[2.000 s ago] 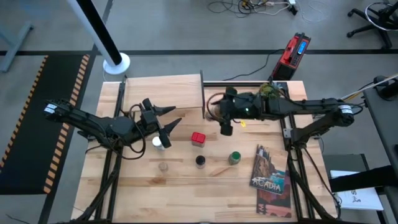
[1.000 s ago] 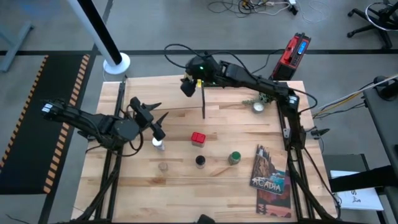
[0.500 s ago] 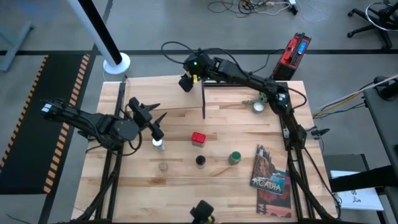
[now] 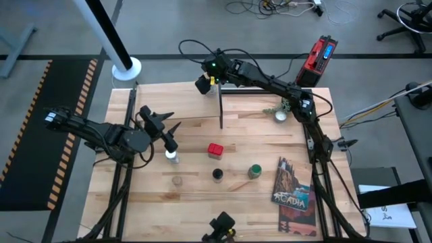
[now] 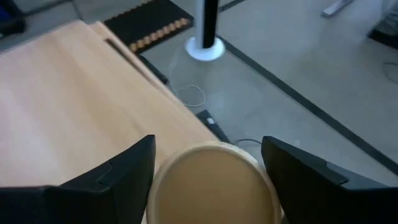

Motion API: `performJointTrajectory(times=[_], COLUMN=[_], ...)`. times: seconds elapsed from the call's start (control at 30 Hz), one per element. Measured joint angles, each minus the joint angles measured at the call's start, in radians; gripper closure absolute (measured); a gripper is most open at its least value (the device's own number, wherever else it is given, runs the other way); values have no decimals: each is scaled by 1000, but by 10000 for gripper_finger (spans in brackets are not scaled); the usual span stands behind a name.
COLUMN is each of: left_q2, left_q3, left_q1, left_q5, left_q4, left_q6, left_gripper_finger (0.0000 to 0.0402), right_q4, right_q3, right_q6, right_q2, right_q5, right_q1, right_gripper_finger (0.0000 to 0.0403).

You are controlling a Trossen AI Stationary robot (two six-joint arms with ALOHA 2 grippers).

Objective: Shelf spices
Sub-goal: Put the brown seasoning bottle on the shelf

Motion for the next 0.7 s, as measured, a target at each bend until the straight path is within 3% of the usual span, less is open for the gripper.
performJointTrajectory(times=[0.2,0.5,0.6,0.67,0.7], left_q2=[0,0,0,0,0], left_q3=[0,1,1,1,1], left_q1=[0,0,0,0,0], left_q5=[2,6,23,29,30], left_q4=[0,-5,-7,-7,-7], left_q6=[-3,-3,-3,-3,-3], left_gripper_finger=[205,203,204,206,208], right_q4=[-1,-19,-35,-78,-113], right_q3=[1,72,66,66,66], right_q6=[-90,-163,-263,-377,-445], right_q2=[-1,-6,-28,-49,-60], right_q5=[-15,-95,-102,-175,-261], right_q1=[5,5,6,0,-6], right_gripper_finger=[149,94,82,76,75])
